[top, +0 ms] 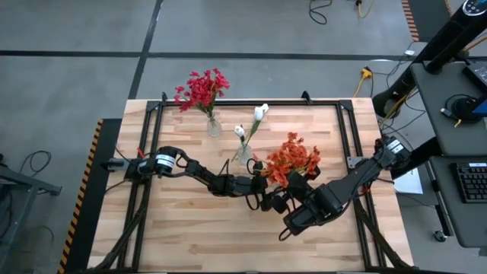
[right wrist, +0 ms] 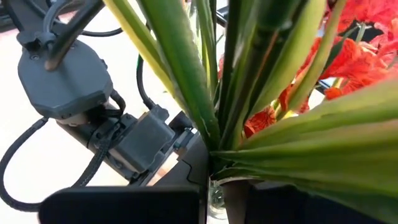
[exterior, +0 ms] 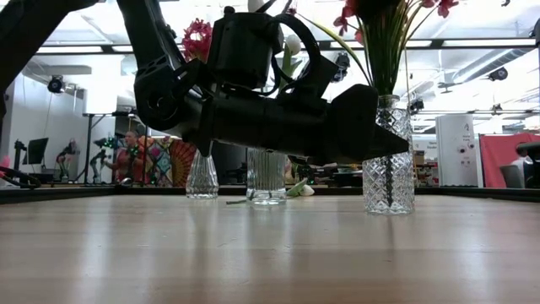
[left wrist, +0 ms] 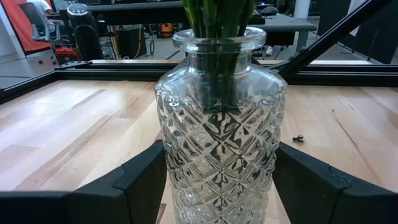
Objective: Sort flowers into vase by color
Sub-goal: Put the orange sprig flower into the bottom right transparent glass vase
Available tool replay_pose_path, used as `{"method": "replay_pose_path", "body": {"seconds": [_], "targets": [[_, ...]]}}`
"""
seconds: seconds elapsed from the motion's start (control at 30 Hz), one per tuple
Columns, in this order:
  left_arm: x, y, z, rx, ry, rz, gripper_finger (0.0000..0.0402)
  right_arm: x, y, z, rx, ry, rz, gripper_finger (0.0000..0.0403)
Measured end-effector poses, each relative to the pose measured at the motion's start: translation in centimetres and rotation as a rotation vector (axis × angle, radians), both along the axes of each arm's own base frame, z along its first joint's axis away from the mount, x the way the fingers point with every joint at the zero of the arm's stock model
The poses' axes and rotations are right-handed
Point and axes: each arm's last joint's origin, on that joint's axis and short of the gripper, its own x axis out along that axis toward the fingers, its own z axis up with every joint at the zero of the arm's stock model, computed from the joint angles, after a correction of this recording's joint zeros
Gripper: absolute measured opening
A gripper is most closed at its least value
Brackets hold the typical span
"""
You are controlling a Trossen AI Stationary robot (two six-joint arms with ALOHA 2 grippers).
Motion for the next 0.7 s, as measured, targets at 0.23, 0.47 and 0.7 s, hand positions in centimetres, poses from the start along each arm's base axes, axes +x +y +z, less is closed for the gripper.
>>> {"method": "replay_pose_path", "body": {"seconds": [0.23, 0.47, 0.7], "targets": [[0.0, 0.0, 0.0, 0.000, 0.000, 0.000, 0.0246, 0.1, -0.3, -0.5, 0.037, 0.008, -0.026, 0.0015], [0.0, 0.0, 0.0, 0.000, 0.000, 0.000, 0.0246, -0.2, -0.2, 0.0, 0.047, -0.001, -0.017, 0.0015], [0.0, 0.0, 0.0, 0.002, 0.001, -0.001, 0.0246, -1.4, 0.1, 1.6, 0.052, -0.079, 0.009, 0.0015]]}}
